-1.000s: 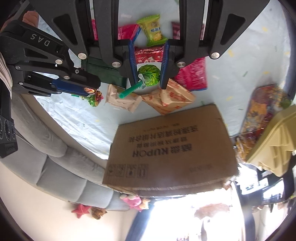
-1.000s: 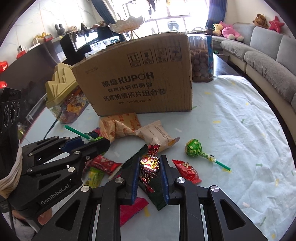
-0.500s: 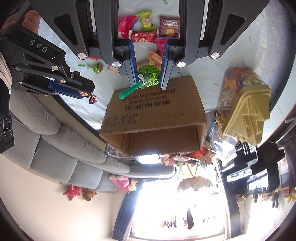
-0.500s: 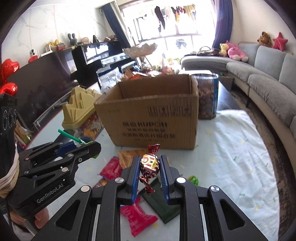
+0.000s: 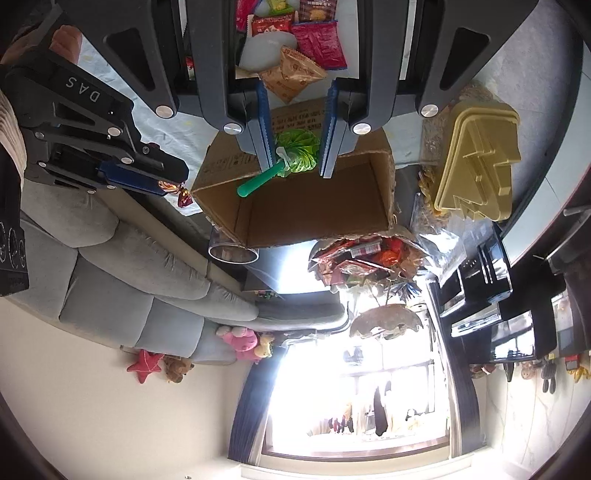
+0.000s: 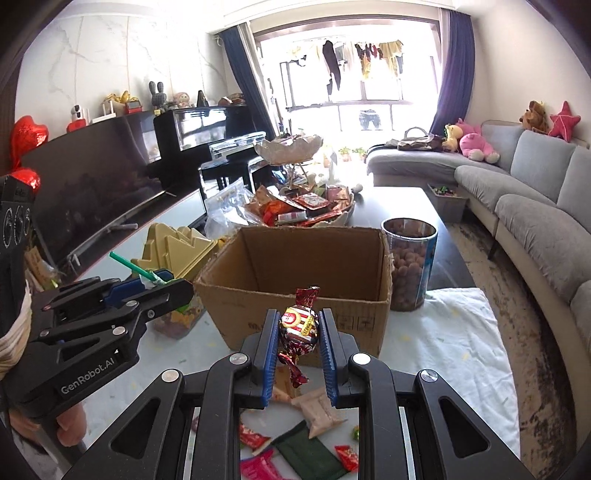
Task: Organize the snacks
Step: 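Carry both held sweets over the cardboard box and open both tools, then move both tools back toward the snacks on the table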
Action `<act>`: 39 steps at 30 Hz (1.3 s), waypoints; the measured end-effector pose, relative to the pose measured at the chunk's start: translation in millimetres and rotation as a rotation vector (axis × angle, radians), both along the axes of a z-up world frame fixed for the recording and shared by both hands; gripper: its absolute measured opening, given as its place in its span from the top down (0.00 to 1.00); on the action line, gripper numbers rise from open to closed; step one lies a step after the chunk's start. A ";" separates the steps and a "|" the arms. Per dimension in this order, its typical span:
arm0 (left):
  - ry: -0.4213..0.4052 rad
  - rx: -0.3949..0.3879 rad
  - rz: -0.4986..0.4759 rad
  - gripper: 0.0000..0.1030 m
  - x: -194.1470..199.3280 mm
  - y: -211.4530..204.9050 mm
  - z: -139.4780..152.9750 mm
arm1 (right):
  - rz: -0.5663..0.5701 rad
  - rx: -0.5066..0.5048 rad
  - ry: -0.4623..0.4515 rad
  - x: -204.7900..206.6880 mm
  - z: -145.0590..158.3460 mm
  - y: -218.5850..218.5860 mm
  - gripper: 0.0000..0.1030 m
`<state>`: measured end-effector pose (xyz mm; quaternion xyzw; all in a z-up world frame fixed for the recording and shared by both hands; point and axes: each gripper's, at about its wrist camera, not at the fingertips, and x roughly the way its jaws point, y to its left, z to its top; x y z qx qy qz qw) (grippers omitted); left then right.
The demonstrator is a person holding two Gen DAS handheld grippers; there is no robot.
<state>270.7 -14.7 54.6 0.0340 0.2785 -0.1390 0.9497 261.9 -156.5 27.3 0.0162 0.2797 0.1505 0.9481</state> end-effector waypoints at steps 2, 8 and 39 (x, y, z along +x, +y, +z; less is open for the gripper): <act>0.007 -0.006 0.008 0.76 11.0 1.8 5.6 | 0.006 -0.001 -0.004 8.7 5.5 1.1 0.78; 0.029 0.005 0.034 0.76 39.7 4.1 10.8 | 0.000 -0.002 0.005 35.9 11.2 1.8 0.78; 0.016 0.068 0.134 0.24 30.0 0.1 -6.4 | -0.075 -0.032 0.062 62.2 -8.6 -12.0 0.44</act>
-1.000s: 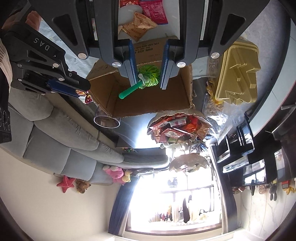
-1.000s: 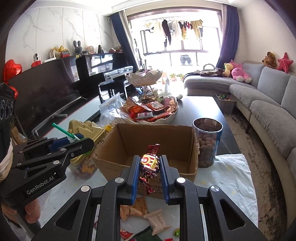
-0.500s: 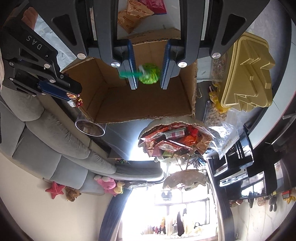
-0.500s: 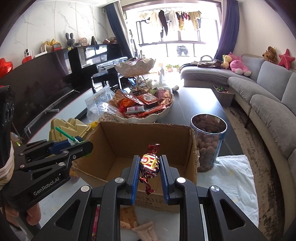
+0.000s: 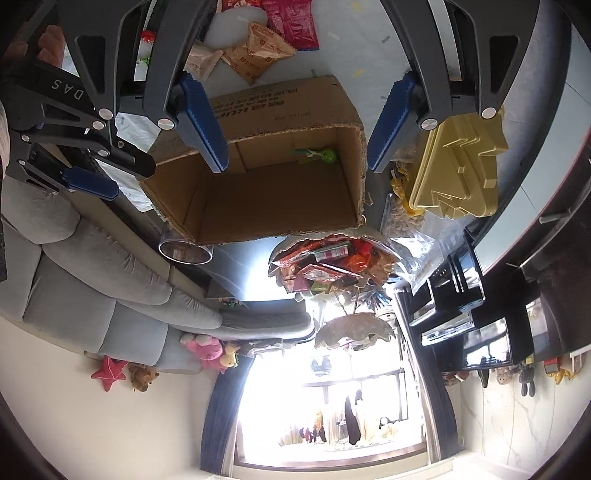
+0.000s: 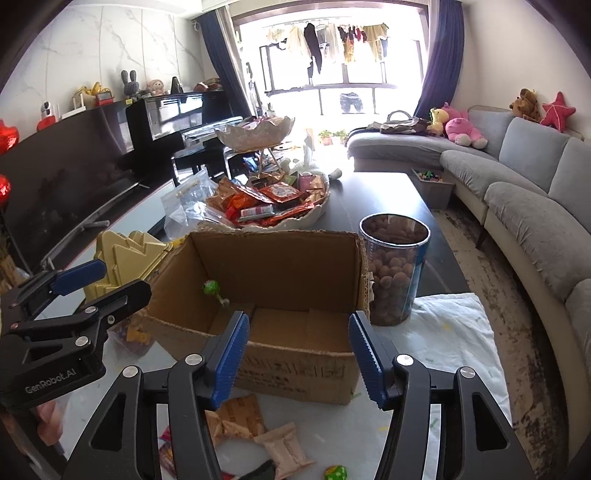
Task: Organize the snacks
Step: 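Move both tools back toward the snacks on the table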
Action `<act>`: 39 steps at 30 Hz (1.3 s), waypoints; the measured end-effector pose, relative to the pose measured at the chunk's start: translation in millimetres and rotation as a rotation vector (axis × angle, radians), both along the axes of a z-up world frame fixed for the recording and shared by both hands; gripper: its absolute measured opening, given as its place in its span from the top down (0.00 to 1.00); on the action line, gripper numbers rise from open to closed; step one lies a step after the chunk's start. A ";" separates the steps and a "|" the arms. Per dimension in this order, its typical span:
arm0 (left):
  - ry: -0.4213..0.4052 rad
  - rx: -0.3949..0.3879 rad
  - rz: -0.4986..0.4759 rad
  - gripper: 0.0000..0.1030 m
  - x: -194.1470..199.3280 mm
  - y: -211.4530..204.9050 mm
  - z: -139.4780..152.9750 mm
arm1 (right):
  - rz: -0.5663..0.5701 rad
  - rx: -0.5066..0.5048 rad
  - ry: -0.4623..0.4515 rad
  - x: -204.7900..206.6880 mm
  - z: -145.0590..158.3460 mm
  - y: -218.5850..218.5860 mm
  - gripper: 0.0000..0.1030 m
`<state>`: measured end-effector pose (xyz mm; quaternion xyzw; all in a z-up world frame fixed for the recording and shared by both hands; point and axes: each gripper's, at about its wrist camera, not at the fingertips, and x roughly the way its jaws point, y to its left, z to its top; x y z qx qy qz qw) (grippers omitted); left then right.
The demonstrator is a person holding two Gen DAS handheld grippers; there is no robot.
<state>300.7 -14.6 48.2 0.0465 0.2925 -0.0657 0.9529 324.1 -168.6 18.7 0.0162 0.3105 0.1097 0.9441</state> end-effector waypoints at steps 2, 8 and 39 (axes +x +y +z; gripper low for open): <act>-0.011 -0.001 0.006 0.22 -11.0 -0.4 4.2 | -0.001 -0.004 -0.011 -12.1 1.9 -1.3 0.43; -0.033 -0.009 -0.003 0.17 -47.3 -6.8 11.3 | -0.003 0.001 -0.038 -44.6 11.0 -6.6 0.42; 0.116 0.016 -0.023 0.17 -167.5 6.9 -89.4 | 0.212 -0.121 0.087 -154.7 -73.8 19.4 0.40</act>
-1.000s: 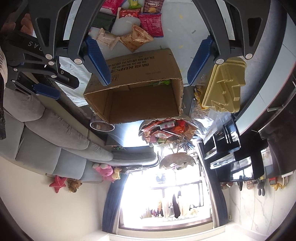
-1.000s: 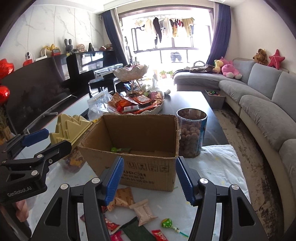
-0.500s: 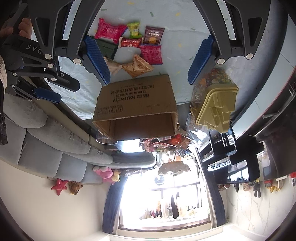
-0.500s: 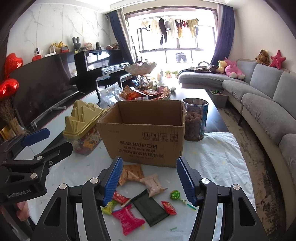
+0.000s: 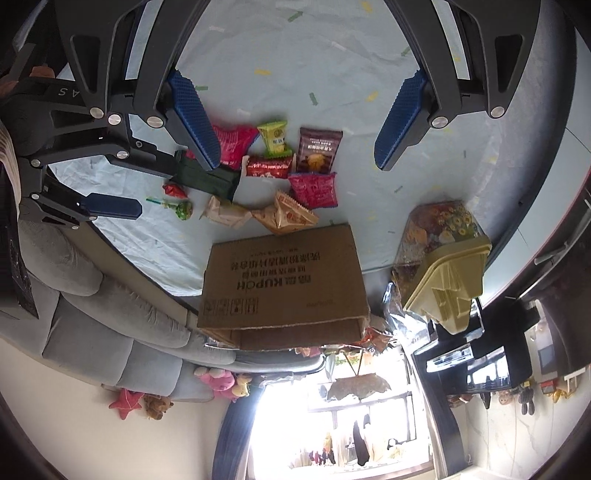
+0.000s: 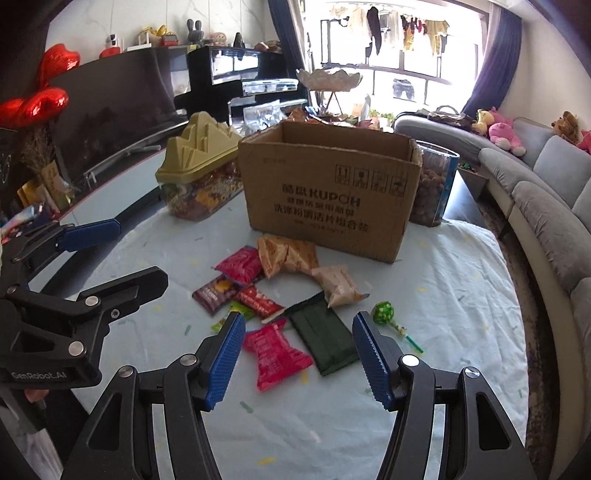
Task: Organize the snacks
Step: 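Move both tools back toward the snacks on the table, then grasp the yellow-green packet with the left tool while the right grasps the pink packet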
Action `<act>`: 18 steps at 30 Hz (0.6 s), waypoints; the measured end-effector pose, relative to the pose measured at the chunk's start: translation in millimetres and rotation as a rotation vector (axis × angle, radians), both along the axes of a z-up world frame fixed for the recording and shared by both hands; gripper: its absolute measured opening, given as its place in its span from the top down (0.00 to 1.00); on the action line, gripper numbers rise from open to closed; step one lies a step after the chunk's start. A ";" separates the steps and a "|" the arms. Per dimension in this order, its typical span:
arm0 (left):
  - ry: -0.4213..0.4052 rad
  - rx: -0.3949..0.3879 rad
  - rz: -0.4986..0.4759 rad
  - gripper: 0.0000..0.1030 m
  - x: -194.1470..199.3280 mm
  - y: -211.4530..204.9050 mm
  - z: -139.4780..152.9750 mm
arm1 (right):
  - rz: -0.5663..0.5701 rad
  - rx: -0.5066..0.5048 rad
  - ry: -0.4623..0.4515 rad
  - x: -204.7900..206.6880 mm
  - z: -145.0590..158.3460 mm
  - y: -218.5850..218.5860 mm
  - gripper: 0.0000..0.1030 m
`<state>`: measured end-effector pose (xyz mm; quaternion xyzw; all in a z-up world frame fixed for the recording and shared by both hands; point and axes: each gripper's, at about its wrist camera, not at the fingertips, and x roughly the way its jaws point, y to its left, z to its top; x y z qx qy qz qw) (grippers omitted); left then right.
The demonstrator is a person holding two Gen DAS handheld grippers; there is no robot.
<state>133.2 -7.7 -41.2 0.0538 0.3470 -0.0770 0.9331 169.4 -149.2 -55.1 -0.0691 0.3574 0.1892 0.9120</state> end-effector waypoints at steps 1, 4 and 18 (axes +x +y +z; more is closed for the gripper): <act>0.011 -0.002 0.003 0.17 -0.5 1.1 -3.8 | 0.009 -0.007 0.008 0.2 -3.9 1.1 0.40; 0.033 -0.002 0.009 0.17 0.5 3.2 -11.8 | 0.037 -0.021 0.051 3.4 -17.5 5.9 0.40; 0.123 -0.041 -0.051 0.34 25.4 15.1 -45.2 | 0.136 -0.144 0.152 29.4 -55.8 32.7 0.40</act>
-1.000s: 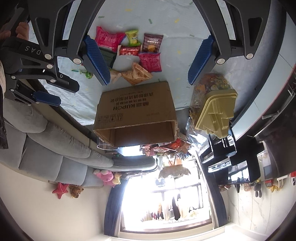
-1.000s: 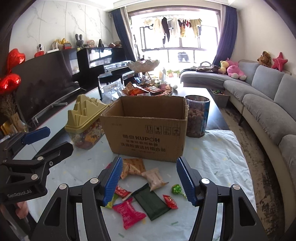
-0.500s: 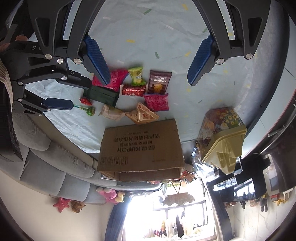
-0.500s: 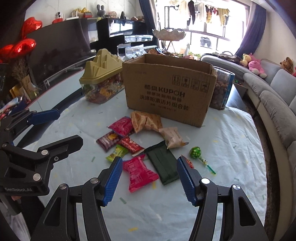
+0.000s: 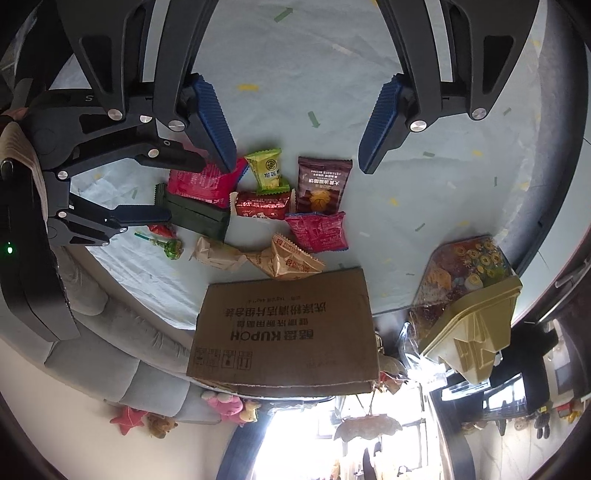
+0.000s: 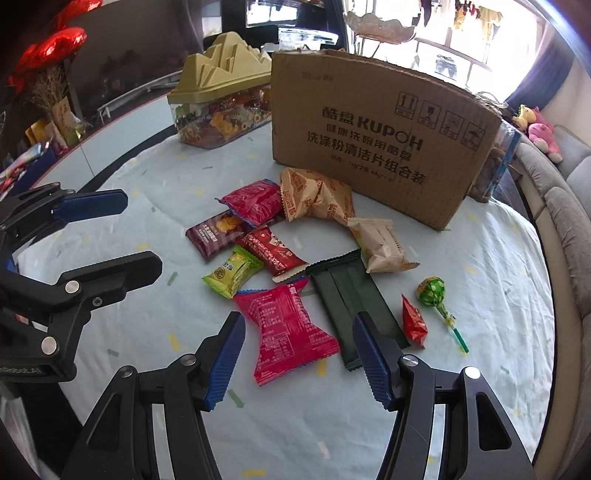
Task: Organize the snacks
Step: 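Grasp the yellow-green packet with the left tool while the right grasps the pink packet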
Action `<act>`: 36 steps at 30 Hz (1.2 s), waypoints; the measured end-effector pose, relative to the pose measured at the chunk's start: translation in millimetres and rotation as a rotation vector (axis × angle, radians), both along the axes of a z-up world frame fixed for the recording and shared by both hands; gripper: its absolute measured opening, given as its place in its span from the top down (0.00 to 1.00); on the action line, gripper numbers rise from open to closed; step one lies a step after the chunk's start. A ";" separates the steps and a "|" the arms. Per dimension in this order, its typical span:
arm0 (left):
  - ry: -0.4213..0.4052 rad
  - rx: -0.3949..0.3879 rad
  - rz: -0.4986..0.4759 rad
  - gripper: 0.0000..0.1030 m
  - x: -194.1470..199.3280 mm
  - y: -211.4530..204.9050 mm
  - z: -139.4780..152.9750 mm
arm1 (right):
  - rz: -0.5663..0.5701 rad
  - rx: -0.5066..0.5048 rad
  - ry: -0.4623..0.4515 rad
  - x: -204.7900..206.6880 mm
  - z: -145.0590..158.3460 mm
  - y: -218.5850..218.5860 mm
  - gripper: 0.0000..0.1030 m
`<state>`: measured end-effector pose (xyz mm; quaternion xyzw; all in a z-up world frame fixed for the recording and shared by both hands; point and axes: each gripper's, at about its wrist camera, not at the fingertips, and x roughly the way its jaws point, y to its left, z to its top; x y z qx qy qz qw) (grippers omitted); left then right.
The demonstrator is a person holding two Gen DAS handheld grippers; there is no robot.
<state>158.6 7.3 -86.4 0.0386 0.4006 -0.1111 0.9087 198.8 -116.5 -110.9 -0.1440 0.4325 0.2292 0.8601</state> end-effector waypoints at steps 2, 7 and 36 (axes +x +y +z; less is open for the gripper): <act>0.020 -0.015 -0.015 0.37 4.6 0.1 -5.2 | 0.014 -0.010 0.010 3.4 -4.5 3.6 0.41; 0.055 -0.033 -0.041 0.40 15.2 -3.9 -15.6 | 0.014 -0.011 0.037 10.1 -13.6 5.4 0.46; 0.146 -0.068 -0.019 0.79 52.0 -26.0 -51.5 | -0.145 0.190 0.088 12.2 -23.8 -21.2 0.63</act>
